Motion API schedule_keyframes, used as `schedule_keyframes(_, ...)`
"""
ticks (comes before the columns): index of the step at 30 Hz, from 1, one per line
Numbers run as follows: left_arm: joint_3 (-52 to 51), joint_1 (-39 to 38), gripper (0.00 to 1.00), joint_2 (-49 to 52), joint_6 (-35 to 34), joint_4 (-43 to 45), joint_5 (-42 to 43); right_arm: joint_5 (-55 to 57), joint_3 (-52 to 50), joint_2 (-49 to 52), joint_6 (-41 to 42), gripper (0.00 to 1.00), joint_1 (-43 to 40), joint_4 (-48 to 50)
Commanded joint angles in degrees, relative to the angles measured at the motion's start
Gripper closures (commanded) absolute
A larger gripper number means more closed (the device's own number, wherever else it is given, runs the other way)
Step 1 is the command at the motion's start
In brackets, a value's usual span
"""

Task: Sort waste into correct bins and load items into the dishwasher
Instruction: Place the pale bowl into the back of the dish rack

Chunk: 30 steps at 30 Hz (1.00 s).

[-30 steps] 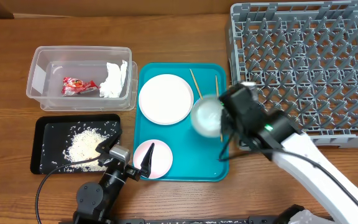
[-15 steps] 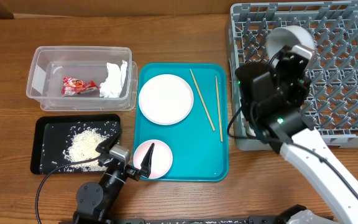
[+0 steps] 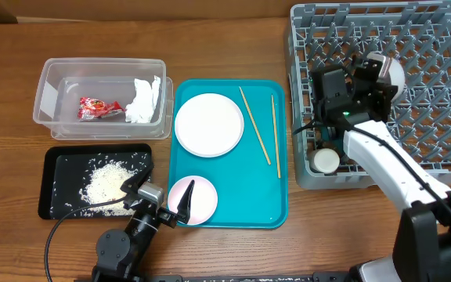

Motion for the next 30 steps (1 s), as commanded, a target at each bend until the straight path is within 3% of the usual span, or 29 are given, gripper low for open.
schedule_keyframes(1, -0.24, 0.57, 0.0, -0.5, 0.85, 0.07, 0.85, -5.22, 0.7, 1.49, -0.22, 0.96, 0.13, 0.96)
schedule_keyframes(10, -0.24, 0.57, 0.0, -0.5, 0.85, 0.04, 0.85, -5.35, 0.7, 5.03, -0.33, 0.96, 0.37, 2.36)
schedule_keyframes(20, -0.24, 0.57, 0.0, -0.5, 0.85, 0.04, 0.85, -1.79, 0.72, 5.07, -9.03, 0.96, 0.15, 8.41)
schedule_keyframes(30, -0.24, 0.59, 0.0, -0.5, 0.87, 0.04, 0.85, -4.22, 0.66, 5.07, -8.46, 0.96, 0.92, 0.44)
